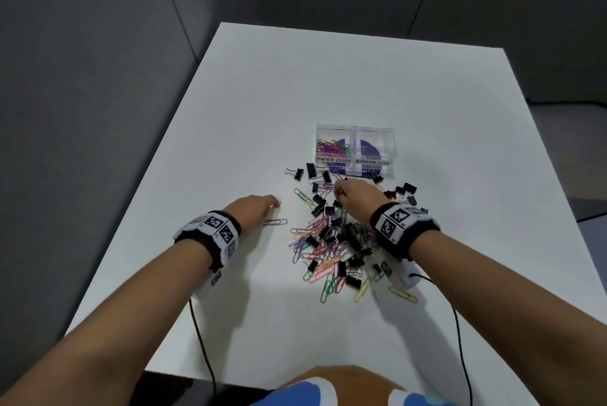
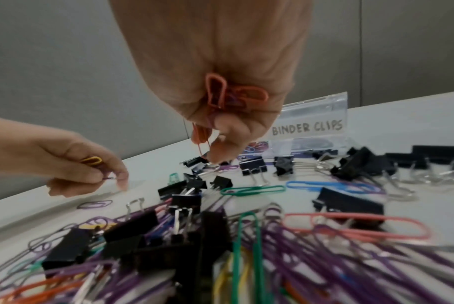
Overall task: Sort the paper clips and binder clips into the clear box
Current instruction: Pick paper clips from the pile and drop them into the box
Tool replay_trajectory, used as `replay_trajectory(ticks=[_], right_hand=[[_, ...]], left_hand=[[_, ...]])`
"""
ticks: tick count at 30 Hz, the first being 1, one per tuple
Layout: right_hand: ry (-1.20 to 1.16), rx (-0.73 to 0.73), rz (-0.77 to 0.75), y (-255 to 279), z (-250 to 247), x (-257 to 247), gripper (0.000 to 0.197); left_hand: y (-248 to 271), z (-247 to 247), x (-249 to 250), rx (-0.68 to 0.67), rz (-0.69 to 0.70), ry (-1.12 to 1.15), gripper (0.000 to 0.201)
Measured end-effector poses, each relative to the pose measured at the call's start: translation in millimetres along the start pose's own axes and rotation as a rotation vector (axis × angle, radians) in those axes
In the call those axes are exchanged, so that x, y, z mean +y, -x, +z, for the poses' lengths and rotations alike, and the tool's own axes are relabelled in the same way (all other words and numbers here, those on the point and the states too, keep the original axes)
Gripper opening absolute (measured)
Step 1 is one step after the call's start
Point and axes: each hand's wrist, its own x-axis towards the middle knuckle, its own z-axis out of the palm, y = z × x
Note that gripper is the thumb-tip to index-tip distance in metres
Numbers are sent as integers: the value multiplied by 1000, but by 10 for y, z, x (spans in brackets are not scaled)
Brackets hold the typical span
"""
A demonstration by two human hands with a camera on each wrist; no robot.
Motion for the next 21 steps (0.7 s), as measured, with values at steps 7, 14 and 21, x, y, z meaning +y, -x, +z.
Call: replay_trajectory(ticks=[7, 14, 21], right_hand=[[-164, -114, 74, -134, 97, -136, 18], [-267, -111, 78, -327, 182, -293, 17], [-17, -58, 39, -500, 323, -458, 20]], left_hand=[[63, 79, -38, 29, -10, -52, 29], [8, 48, -4, -6, -5, -94, 33], [-27, 46, 29, -57, 3, -96, 27]])
